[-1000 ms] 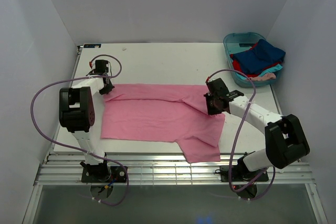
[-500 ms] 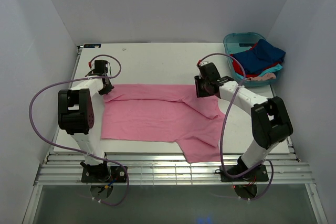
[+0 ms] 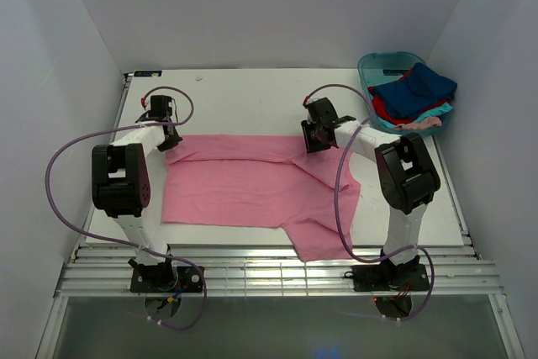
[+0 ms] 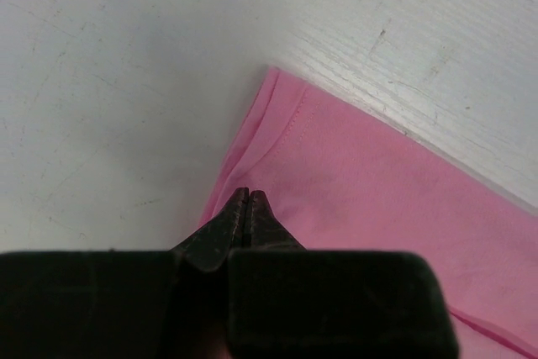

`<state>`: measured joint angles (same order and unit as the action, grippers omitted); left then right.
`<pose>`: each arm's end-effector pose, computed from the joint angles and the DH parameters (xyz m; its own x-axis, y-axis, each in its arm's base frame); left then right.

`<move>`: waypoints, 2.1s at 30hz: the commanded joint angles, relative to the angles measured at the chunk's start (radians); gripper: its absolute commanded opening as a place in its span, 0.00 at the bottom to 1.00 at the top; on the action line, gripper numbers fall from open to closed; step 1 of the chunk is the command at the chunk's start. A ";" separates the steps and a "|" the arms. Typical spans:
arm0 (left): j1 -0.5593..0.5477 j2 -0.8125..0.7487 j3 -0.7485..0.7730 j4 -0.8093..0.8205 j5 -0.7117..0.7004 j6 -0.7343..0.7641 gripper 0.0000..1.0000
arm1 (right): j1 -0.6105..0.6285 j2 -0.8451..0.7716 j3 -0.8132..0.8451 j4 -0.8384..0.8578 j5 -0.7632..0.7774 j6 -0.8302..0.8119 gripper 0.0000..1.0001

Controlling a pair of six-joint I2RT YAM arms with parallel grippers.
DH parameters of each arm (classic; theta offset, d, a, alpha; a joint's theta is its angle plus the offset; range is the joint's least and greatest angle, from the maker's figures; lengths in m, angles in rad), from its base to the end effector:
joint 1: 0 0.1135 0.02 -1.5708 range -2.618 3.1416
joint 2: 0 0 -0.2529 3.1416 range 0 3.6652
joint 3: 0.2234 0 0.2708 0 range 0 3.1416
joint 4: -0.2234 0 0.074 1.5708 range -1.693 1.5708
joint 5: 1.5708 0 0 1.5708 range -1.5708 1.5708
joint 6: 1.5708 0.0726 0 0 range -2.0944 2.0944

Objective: Fold and stack the t-shirts
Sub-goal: Fold the flattened tshirt in 1/3 of the way

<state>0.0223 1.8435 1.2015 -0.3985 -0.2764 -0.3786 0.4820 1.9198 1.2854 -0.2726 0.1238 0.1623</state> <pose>0.4077 0.0289 0.1229 -0.7424 -0.3722 -0.5570 -0.4669 0.8837 0.0318 0.3982 0.1982 0.1279 -0.7522 -0.2125 -0.6237 -0.2746 0.9615 0.0036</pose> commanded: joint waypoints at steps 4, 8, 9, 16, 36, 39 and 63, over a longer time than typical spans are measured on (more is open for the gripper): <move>-0.005 -0.072 -0.003 -0.008 -0.003 0.003 0.00 | -0.013 0.010 0.041 0.041 -0.012 -0.027 0.36; -0.005 -0.073 -0.003 -0.010 -0.003 0.004 0.00 | -0.016 0.038 0.049 0.041 -0.024 -0.030 0.33; -0.004 -0.075 -0.003 -0.011 -0.003 0.006 0.00 | -0.016 0.039 0.049 0.042 -0.035 -0.030 0.31; -0.005 -0.075 -0.005 -0.010 -0.003 0.004 0.00 | -0.016 0.025 0.026 0.046 -0.066 -0.035 0.10; -0.005 -0.050 0.007 -0.008 0.020 -0.003 0.00 | 0.154 -0.407 -0.323 -0.070 -0.176 0.071 0.08; -0.004 -0.050 0.009 -0.010 0.025 -0.006 0.00 | 0.214 -0.415 -0.343 -0.062 -0.191 0.098 0.08; -0.005 -0.070 0.000 -0.008 0.051 -0.003 0.00 | 0.324 -0.524 -0.267 -0.200 0.169 0.154 0.41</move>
<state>0.0223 1.8324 1.2015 -0.4095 -0.2447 -0.3786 0.8341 1.4174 0.9878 -0.4572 0.1505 0.2882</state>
